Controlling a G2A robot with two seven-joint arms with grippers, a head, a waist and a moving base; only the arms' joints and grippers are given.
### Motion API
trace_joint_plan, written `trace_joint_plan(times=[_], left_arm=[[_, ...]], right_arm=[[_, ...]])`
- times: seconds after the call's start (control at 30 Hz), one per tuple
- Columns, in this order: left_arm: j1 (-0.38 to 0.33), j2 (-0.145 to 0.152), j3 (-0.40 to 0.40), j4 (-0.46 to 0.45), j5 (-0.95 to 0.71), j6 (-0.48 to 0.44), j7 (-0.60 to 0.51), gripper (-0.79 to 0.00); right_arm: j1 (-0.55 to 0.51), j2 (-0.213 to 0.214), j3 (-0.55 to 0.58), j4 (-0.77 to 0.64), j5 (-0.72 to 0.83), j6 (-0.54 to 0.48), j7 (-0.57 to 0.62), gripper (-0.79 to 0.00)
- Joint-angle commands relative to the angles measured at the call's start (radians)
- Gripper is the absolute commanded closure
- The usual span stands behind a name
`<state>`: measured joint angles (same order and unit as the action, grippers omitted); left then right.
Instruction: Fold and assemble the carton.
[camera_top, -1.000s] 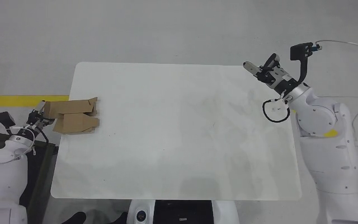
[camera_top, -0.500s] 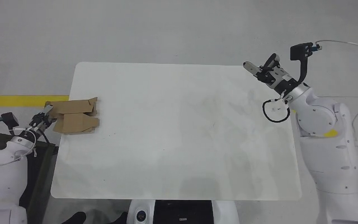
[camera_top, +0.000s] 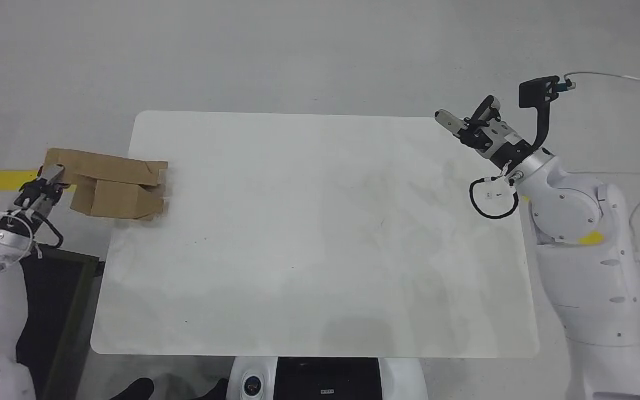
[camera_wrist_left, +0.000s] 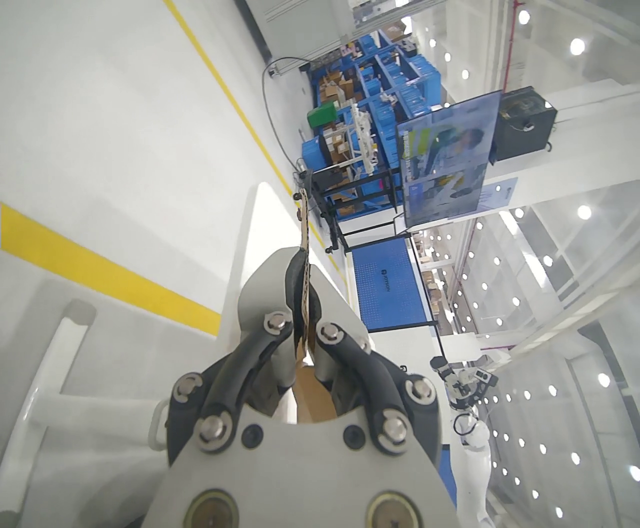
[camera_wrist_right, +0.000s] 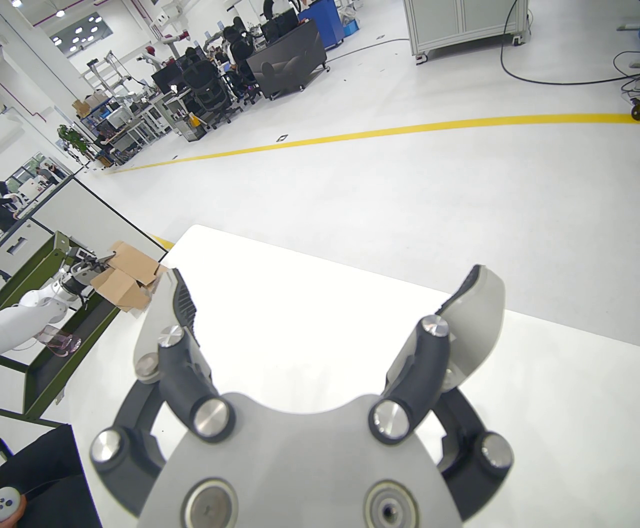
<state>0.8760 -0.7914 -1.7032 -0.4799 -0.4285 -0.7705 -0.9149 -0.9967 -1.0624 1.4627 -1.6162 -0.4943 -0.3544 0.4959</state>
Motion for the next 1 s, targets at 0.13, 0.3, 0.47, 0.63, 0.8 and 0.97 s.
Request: trace_joint_plan(times=[0.13, 0.3, 0.47, 0.63, 0.8, 0.97], left_arm=[[-0.075, 0.007, 0.007, -0.084, 0.02, 0.004, -0.022, 0.0], [-0.161, -0.007, 0.066, -0.127, 0.051, 0.046, -0.026, 0.0], [-0.257, -0.033, 0.149, -0.146, 0.067, 0.06, -0.057, 0.0], [-0.354, -0.072, 0.258, -0.148, 0.078, 0.067, -0.101, 0.0], [-0.433, -0.117, 0.378, -0.141, 0.1, 0.054, -0.154, 0.0], [-0.477, -0.16, 0.484, -0.157, 0.098, 0.052, -0.187, 0.0]], right_arm=[[0.0, 0.0, 0.0, 0.0, 0.0, 0.0, 0.0, -0.785], [0.0, 0.0, 0.0, 0.0, 0.0, 0.0, 0.0, -0.785], [0.0, 0.0, 0.0, 0.0, 0.0, 0.0, 0.0, -0.785], [0.0, 0.0, 0.0, 0.0, 0.0, 0.0, 0.0, -0.785], [0.0, 0.0, 0.0, 0.0, 0.0, 0.0, 0.0, -0.785], [0.0, 0.0, 0.0, 0.0, 0.0, 0.0, 0.0, -0.785]])
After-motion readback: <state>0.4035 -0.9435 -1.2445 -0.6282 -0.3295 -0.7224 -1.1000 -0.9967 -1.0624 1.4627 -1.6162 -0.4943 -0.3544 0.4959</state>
